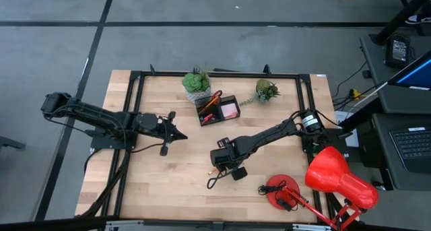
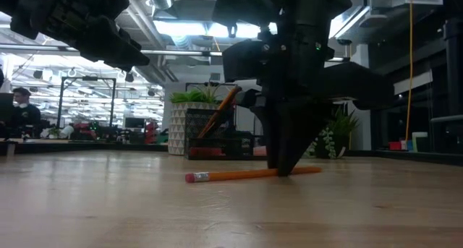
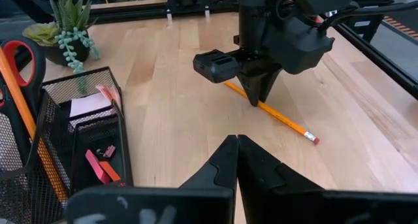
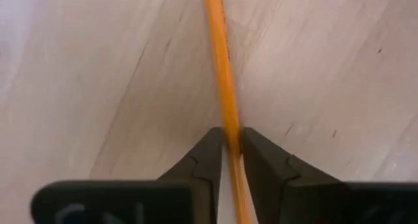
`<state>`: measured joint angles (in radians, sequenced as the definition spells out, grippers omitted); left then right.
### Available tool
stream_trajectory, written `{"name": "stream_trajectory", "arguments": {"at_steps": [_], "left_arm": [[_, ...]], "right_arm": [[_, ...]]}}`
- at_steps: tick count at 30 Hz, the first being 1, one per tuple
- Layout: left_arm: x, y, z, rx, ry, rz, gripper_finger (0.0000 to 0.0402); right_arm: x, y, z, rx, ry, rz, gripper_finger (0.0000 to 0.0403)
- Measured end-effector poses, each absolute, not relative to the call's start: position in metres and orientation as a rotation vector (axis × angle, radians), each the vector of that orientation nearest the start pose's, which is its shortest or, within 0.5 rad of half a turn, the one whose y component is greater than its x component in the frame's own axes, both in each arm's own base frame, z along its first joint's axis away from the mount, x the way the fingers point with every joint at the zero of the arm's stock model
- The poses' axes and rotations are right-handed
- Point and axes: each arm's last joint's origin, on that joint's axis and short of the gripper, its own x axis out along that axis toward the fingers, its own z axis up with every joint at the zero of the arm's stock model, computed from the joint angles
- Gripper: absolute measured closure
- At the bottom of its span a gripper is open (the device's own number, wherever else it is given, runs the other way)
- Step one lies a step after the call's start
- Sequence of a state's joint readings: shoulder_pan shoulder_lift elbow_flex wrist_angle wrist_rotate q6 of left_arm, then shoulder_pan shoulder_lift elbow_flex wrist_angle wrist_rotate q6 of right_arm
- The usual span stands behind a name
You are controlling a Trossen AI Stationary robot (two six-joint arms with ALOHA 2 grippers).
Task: Pick and place office supplies into organizer
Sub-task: Put the orange pencil into the black desk organizer
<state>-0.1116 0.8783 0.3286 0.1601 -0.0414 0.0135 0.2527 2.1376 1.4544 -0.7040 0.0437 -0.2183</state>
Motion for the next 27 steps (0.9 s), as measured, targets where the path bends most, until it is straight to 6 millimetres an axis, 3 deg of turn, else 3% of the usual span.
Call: {"name": "stream_trajectory", "arguments": {"at_steps": [22, 27], "left_arm": [[0.180, -0.019, 0.193, 0.043, 0.388, -0.072, 0.0400], [0.180, -0.019, 0.193, 0.043, 0.387, -0.072, 0.0399]], "right_arm": [[0.395, 0.101, 0.123, -0.332, 1.361, 0.288, 0.0353], [0.397, 0.101, 0.133, -0.301, 1.339, 0.293, 0.0353]]}}
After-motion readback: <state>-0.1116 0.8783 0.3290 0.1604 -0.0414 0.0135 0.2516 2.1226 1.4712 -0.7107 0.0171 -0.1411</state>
